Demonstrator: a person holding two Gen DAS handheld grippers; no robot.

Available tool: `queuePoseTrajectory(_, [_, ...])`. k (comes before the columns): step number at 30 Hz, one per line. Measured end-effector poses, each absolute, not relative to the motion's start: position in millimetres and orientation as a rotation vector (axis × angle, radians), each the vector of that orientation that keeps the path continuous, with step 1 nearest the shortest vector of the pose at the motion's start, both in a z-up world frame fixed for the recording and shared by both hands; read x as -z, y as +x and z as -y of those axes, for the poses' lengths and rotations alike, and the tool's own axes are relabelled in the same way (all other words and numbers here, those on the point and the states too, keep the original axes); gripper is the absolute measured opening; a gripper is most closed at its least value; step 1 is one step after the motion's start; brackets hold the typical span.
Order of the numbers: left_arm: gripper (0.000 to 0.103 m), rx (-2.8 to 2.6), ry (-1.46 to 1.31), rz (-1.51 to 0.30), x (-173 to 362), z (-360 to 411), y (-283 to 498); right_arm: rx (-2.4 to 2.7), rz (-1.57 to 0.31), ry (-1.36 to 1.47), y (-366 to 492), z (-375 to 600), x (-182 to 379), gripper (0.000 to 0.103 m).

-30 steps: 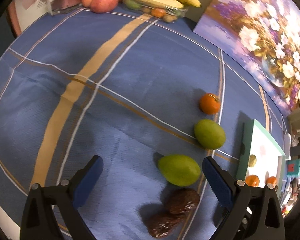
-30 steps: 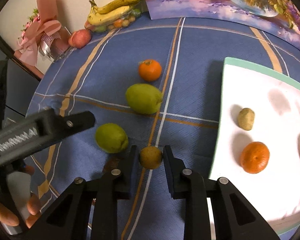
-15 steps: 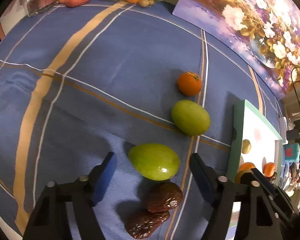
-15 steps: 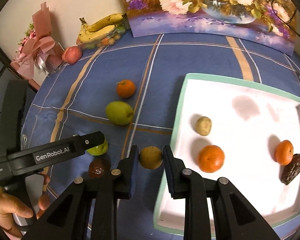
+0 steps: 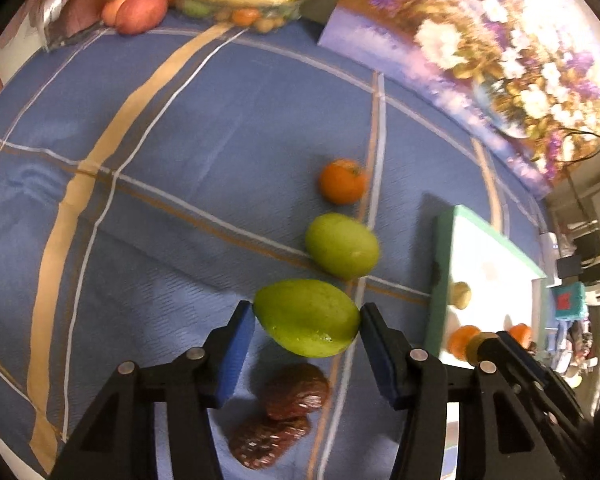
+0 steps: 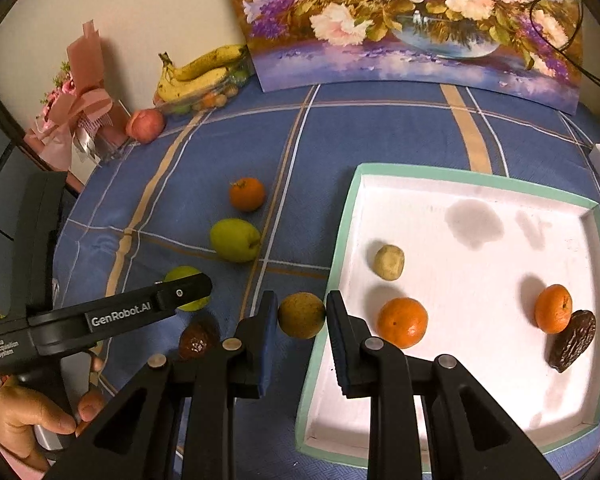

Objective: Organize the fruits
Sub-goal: 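Grasp a small round yellow-brown fruit with the right tool while the left tool grasps a green mango, then carry the small fruit in the right tool while the left tool carries the mango over the tray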

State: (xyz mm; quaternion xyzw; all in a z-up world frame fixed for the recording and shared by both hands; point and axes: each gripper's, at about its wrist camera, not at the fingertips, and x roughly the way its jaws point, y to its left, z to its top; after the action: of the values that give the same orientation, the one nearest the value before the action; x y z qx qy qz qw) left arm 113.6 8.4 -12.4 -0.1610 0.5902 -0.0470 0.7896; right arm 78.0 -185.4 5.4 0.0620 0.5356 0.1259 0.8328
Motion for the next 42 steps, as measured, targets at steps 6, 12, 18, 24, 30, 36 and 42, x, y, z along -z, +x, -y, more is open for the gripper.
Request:
queuePoseTrajectory(6, [0.057,0.176,-0.318,-1.217,-12.9,12.7,105.2,-0.195,-1.117,0.172,76.6,210.0,-13.8,0.026])
queuePoseTrajectory(12, [0.057,0.254,-0.282,-1.217,-19.8,43.9,99.2,-0.069,-1.117,0.219,72.3,253.7,-16.5,0.026])
queuePoseTrajectory(18, [0.057,0.321,-0.226,-1.227,-24.2,73.4,89.4,0.044,-1.108,0.227,63.6,294.6,-22.3,0.026])
queuePoseTrajectory(24, [0.057,0.381,-0.161,-1.245,-23.2,103.9,79.3,0.114,-1.097,0.250,53.5,330.8,-27.5,0.026])
queuePoseTrajectory(30, [0.057,0.419,-0.097,-1.265,-19.2,129.4,68.6,0.148,-1.080,0.250,41.4,349.7,-36.1,0.026])
queuePoseTrajectory(36, [0.057,0.434,-0.026,-1.282,-12.5,147.6,61.6,0.162,-1.081,0.247,35.5,357.3,-36.5,0.026])
queuePoseTrajectory(42, [0.057,0.426,0.026,-1.312,0.5,154.0,59.0,0.162,-1.112,0.242,37.0,358.4,-27.2,0.026])
